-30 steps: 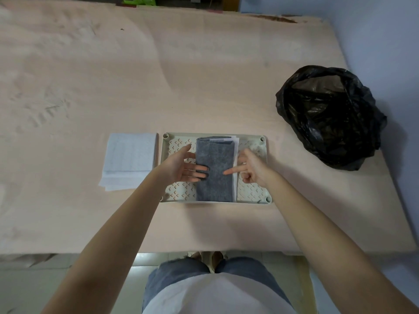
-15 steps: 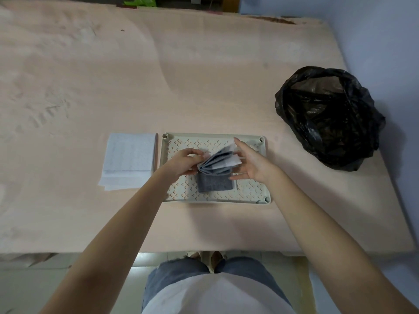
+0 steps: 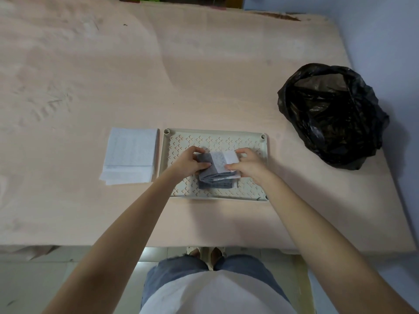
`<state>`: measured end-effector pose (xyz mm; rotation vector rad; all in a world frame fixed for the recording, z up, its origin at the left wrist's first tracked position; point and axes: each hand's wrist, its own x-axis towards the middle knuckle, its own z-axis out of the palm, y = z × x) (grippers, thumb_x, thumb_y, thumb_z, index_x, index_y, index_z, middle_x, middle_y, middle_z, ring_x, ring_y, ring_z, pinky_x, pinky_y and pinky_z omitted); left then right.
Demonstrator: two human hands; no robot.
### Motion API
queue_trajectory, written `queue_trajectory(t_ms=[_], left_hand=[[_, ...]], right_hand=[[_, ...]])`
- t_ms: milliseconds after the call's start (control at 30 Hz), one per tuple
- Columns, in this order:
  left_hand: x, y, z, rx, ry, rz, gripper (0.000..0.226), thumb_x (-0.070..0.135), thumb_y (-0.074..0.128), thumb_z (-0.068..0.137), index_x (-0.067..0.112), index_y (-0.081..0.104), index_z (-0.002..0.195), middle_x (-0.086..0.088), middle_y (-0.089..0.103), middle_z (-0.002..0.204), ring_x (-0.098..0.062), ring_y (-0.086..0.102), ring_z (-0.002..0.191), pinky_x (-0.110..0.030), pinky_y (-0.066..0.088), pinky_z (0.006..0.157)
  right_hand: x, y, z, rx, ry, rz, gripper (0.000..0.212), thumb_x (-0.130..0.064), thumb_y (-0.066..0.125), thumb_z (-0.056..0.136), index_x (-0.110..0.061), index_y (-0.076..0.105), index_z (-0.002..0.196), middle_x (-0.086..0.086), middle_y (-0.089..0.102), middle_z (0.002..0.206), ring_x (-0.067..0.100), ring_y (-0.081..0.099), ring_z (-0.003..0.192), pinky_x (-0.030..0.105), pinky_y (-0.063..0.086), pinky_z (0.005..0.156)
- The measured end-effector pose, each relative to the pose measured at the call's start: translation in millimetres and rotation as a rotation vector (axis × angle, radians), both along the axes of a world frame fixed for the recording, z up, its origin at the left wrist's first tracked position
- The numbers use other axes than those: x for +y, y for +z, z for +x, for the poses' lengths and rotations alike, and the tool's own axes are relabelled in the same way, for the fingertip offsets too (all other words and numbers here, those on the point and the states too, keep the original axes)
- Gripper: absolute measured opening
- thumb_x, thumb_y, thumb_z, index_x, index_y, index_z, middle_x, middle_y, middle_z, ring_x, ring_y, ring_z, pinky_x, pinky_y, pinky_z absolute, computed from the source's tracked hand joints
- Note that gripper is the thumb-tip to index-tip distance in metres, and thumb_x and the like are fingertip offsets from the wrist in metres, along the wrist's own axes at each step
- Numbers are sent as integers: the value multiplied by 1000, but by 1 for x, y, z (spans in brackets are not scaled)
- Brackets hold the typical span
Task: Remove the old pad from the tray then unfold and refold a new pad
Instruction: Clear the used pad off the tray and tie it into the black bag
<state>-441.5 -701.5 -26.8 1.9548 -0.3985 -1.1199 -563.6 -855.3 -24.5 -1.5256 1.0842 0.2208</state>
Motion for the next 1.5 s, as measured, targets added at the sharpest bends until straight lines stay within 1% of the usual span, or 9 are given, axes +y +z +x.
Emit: queue_trajectory(t_ms=[133, 367, 567, 700, 800, 867, 1033, 1100, 1500], left_hand=[[0, -2, -7, -265, -110, 88, 51, 25, 68, 85, 12, 44, 127, -14, 57, 116, -27, 56, 100, -36, 49, 86], [11, -15, -32, -806, -237, 114, 52, 47, 55, 89, 20, 50, 132, -16, 43, 108, -28, 47, 98, -34, 47, 77], [20, -26, -28, -801, -299, 96, 51, 41, 57, 90, 20, 49, 136, -15, 44, 108, -28, 47, 99, -34, 46, 80], [24, -32, -35, -1010, -394, 194, 51, 45, 44, 95, 20, 45, 139, -22, 49, 127, -36, 48, 116, -43, 42, 95], [26, -37, -39, -1054, -538, 244, 66, 55, 26, 96, 16, 22, 149, -16, 18, 155, -31, 15, 145, -44, 13, 118], [27, -43, -39, -1067, -650, 315, 75, 61, 7, 92, 14, -4, 148, -10, -3, 158, -23, -6, 146, -40, -3, 120], [27, -45, -35, -1074, -711, 349, 74, 56, 16, 96, 9, -12, 146, -10, -10, 158, -23, -11, 145, -38, -9, 119], [28, -44, -32, -1084, -746, 339, 74, 58, 9, 94, 9, -12, 146, -11, -11, 157, -23, -12, 145, -37, -9, 119], [25, -35, -31, -1073, -813, 387, 71, 53, 12, 98, 8, -11, 148, -11, -14, 157, -24, -14, 145, -38, -9, 119]], right_hand=[[7, -2, -6, -78, 13, -90, 67, -6, 80, 70, -15, 46, 126, 9, 57, 128, 18, 55, 99, 22, 50, 62], [29, -20, -23, -222, -11, -192, 60, -7, 77, 75, -13, 46, 125, -2, 52, 119, 14, 52, 106, 12, 43, 70], [44, -31, -35, -247, 30, -292, 65, -18, 80, 73, -18, 41, 126, 5, 48, 128, 19, 53, 109, 30, 51, 85], [47, -34, -40, -247, 55, -307, 65, -21, 80, 74, -19, 40, 125, 6, 49, 128, 22, 54, 111, 28, 51, 85], [43, -31, -39, -220, 147, -391, 67, -22, 79, 75, -13, 41, 129, 7, 41, 134, 22, 45, 122, 34, 44, 101], [39, -29, -40, -189, 270, -539, 73, -31, 76, 77, -8, 39, 135, 10, 26, 146, 23, 28, 136, 35, 26, 114], [45, -18, -32, -180, 738, -1024, 61, -45, 14, 98, -12, 13, 151, 4, -1, 160, 15, -9, 146, 38, 1, 120], [50, -21, -28, -82, 941, -1116, 60, -42, 5, 99, -11, 2, 150, 6, -5, 159, 16, -13, 145, 38, -5, 120], [39, -40, -22, 157, 1166, -950, 60, -46, 1, 98, -15, -31, 138, 2, -32, 151, 15, -30, 139, 42, -13, 118]])
